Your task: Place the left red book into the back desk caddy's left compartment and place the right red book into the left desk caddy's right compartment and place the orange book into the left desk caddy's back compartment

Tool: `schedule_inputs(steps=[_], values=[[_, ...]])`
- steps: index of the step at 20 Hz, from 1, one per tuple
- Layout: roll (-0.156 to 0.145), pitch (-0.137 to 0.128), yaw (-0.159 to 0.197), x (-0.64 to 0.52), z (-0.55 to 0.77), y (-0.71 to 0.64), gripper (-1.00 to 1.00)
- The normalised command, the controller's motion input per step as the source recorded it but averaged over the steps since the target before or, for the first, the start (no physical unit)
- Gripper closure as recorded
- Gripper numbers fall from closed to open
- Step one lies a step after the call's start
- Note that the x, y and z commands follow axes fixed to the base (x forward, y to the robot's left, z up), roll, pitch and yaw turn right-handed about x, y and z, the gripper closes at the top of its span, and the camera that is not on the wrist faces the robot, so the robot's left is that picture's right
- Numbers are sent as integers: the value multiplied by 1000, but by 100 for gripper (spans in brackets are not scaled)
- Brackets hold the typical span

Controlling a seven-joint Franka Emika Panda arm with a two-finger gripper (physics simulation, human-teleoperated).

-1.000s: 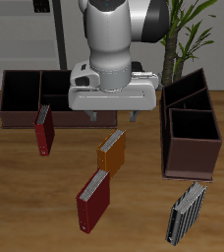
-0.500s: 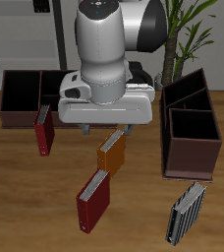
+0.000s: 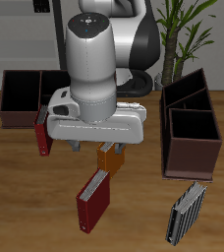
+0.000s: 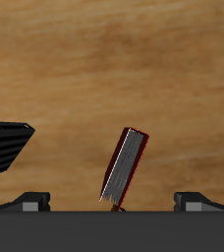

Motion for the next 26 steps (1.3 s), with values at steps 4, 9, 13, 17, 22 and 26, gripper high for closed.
schedule_inputs(steps=[4, 9, 13, 17, 22, 26], values=[[-4, -27, -81, 61, -285, -63, -100], [-9, 14, -89, 103, -338, -67, -100], [-24, 51, -88, 166, -383, -235, -100], [-13, 23, -36, 64, -332, -97, -100], [-12, 31, -23, 55, -360, -44, -100], [0, 12, -13, 13, -235, -7, -100]])
